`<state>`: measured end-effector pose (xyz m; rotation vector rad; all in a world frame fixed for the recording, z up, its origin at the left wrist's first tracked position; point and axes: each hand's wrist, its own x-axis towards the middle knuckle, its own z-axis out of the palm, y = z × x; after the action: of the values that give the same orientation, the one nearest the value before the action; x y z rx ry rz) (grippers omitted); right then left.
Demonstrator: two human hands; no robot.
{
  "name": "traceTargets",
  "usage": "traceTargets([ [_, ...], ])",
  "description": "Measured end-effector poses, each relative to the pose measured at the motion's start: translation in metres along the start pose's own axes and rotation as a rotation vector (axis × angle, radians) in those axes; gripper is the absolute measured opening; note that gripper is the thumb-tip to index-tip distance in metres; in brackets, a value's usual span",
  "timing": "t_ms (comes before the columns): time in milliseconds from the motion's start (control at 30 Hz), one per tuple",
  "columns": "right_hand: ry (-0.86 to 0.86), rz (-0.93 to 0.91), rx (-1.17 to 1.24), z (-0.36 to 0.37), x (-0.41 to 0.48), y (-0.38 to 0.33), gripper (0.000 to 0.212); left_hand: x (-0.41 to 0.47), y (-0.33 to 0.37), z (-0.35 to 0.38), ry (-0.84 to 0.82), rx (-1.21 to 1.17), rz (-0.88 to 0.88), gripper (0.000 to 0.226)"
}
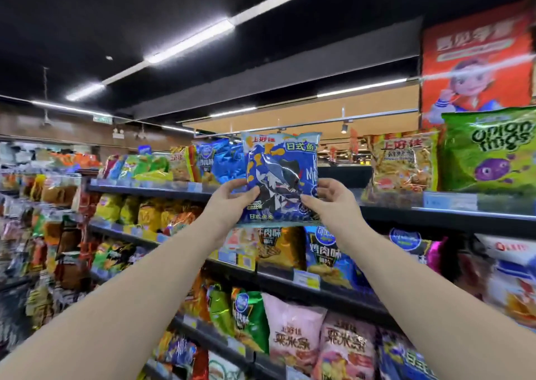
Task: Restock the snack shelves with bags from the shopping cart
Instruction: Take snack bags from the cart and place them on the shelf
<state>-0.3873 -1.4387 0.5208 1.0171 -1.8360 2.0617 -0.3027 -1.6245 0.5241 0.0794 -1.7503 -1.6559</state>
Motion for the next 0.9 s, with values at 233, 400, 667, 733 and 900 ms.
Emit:
traceTargets([
  [233,0.034,-0.129,-0.174,-0.014,0.087,-0.003,0.037,0.086,0.015,0.025,-0.065,0.117,0.187,0.027],
  [400,0.113,-0.146,-0.324,-0.029,0.148,-0.003,0.038,0.155,0.012,0.058,-0.131,0.16,0.193,0.033],
  [667,0.155,-0.049,-0.613,-0.04,0.223,0.012,0.059,0.247,-0.01,0.095,-0.294,0.091,0.009,0.033],
  [733,0.169,-0.033,-0.713,-0.04,0.239,0.013,0.055,0.271,-0.014,0.104,-0.331,0.107,-0.022,0.029],
  [900,0.217,0.067,-0.956,-0.035,0.269,0.021,0.062,0.324,-0.025,0.115,-0.552,0.194,-0.164,0.009],
])
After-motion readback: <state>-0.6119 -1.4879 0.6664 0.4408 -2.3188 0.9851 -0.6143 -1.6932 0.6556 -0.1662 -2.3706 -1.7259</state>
